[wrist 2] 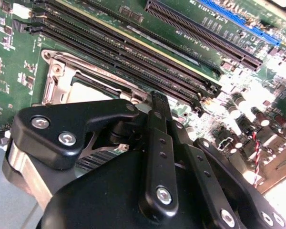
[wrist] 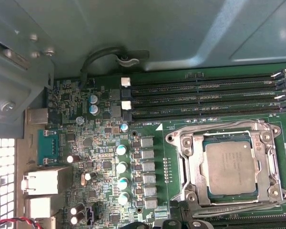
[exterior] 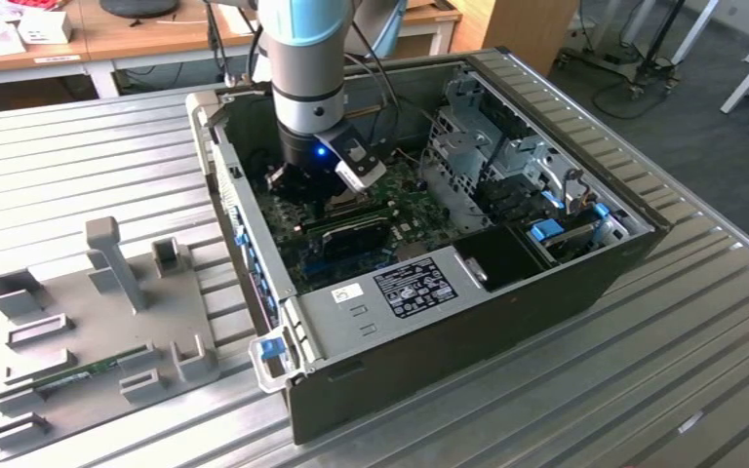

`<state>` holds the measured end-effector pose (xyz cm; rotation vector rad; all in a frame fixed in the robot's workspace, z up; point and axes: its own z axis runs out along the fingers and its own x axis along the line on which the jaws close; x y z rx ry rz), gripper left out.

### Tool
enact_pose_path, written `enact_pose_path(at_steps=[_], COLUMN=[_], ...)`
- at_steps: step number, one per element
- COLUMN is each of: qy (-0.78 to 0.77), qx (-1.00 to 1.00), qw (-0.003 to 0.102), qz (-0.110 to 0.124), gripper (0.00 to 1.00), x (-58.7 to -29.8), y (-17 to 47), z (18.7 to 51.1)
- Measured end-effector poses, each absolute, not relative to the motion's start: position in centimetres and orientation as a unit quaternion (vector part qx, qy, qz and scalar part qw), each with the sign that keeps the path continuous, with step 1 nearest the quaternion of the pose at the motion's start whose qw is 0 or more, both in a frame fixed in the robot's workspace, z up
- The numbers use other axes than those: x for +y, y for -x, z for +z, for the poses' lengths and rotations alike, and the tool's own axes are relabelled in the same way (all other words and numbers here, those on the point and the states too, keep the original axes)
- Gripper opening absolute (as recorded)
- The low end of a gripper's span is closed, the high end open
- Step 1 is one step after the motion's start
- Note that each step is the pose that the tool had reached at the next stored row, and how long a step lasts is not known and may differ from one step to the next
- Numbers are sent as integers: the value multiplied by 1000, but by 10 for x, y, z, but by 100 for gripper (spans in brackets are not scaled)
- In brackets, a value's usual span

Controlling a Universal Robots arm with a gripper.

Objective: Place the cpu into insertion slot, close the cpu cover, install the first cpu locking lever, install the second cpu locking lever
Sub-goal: 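Install the second cpu locking lever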

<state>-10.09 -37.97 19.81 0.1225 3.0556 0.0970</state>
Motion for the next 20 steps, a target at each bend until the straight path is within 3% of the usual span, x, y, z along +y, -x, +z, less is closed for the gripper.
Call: enact_pose_path(at_steps=[20], qy=[-40], qx=[998], qw=[41], qz=[32], gripper=[10], x=[-380], y=[102], z=[196])
